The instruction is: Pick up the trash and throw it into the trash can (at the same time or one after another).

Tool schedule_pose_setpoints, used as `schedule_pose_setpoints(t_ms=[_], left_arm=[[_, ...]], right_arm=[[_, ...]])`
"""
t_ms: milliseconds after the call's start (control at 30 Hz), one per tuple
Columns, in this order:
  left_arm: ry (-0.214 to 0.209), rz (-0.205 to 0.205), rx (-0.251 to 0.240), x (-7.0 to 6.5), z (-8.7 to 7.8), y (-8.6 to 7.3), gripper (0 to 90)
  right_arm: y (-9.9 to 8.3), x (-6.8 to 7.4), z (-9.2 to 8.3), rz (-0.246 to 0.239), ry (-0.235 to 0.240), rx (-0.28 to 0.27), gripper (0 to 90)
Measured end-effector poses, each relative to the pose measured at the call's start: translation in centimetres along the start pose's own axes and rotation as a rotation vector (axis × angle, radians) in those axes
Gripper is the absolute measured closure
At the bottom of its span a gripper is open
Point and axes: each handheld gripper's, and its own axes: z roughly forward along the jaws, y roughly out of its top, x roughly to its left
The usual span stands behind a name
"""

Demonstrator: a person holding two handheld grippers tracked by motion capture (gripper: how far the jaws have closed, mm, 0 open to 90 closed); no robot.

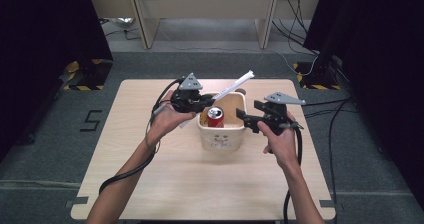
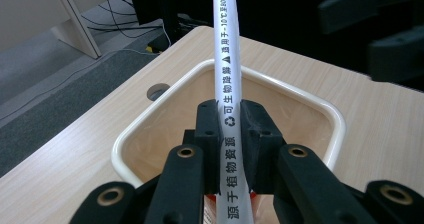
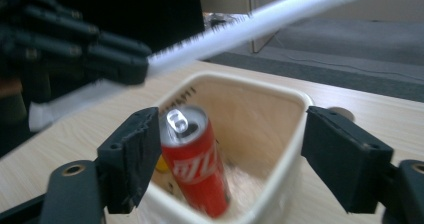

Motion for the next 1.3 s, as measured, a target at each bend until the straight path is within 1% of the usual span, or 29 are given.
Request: schedule_pose_setpoints(t_ms=[67,100,133,167,200,233,300,333,367,433,500,600,667,733,767,833,867,933,1000,1100,1200,1300], left_arm=[[-0.005,0.002,-0.001,-0.1,0.1,0.1,78.9],[-0.006,0.004,0.0,-0.2,0.1,0.2,78.9],[-0.007,0.006,-0.002,-0.2,0.1,0.2,78.9],[-0.008,0.008,-0.002,-0.3,0.2,0.3,78.9],[-0.01,0.005,-0.003,-0.3,0.2,0.3,78.9],[-0.009,0.003,-0.006,-0.3,0.2,0.4,78.9],[-0.009,0.002,-0.008,-0.3,0.2,0.4,78.9],[-0.008,0.002,-0.009,-0.3,0.2,0.4,78.9],[-0.007,0.004,-0.007,-0.4,0.2,0.5,78.9],[-0.005,0.005,-0.013,-0.4,0.2,0.5,78.9],[-0.005,0.006,-0.016,-0.4,0.3,0.5,78.9],[-0.002,0.005,-0.018,-0.4,0.4,0.5,78.9],[0.001,0.004,-0.024,-0.3,0.5,0.6,78.8],[0.004,0.004,-0.025,-0.3,0.5,0.7,78.8],[0.004,0.003,-0.029,-0.3,0.5,0.7,78.8],[0.005,0.0,-0.034,-0.3,0.6,0.9,78.8],[0.006,0.0,-0.038,-0.3,0.6,1.0,78.8],[0.006,-0.002,-0.04,-0.2,0.6,1.1,78.8],[0.004,-0.007,-0.043,-0.1,0.5,1.2,78.7],[-0.01,-0.024,-0.053,0.1,0.4,1.4,78.7],[-0.009,-0.023,-0.052,0.1,0.4,1.5,78.6],[-0.015,-0.027,-0.051,0.1,0.4,1.6,78.4]], right_arm=[[0.6,0.0,0.8,0.005,-0.008,0.001,26.5],[0.9,0.1,1.3,0.016,-0.01,0.003,27.1],[1.1,0.1,1.6,0.024,-0.004,-0.001,27.2],[1.4,0.3,2.0,0.016,-0.002,-0.001,27.1],[1.7,0.5,2.3,-0.004,-0.014,0.001,27.0],[1.9,0.7,2.6,-0.009,-0.02,0.0,27.1],[2.2,0.8,3.3,0.028,0.008,0.0,27.4],[2.4,0.7,3.7,0.05,0.012,0.006,27.7],[2.5,0.6,4.0,0.062,0.011,0.002,28.1],[2.8,0.2,4.5,0.105,0.03,-0.02,30.6],[3.0,0.1,4.8,0.12,0.031,-0.022,31.4],[3.3,-0.1,5.4,0.118,0.025,-0.016,33.7],[3.4,-0.3,5.6,0.145,0.053,-0.023,35.7],[3.4,-0.4,5.8,0.163,0.066,-0.03,37.8],[3.5,-0.6,5.9,0.17,0.075,-0.033,39.8],[3.6,-0.7,6.1,0.207,0.109,-0.044,44.3],[3.6,-0.7,6.2,0.218,0.118,-0.047,46.9],[3.8,-0.6,6.2,0.217,0.127,-0.058,52.0],[3.9,-0.7,6.2,0.243,0.148,-0.073,58.0],[3.9,-1.1,6.0,0.315,0.201,-0.096,64.9],[3.9,-1.2,6.0,0.341,0.241,-0.118,71.0],[3.9,-1.2,5.9,0.356,0.27,-0.132,74.7]])
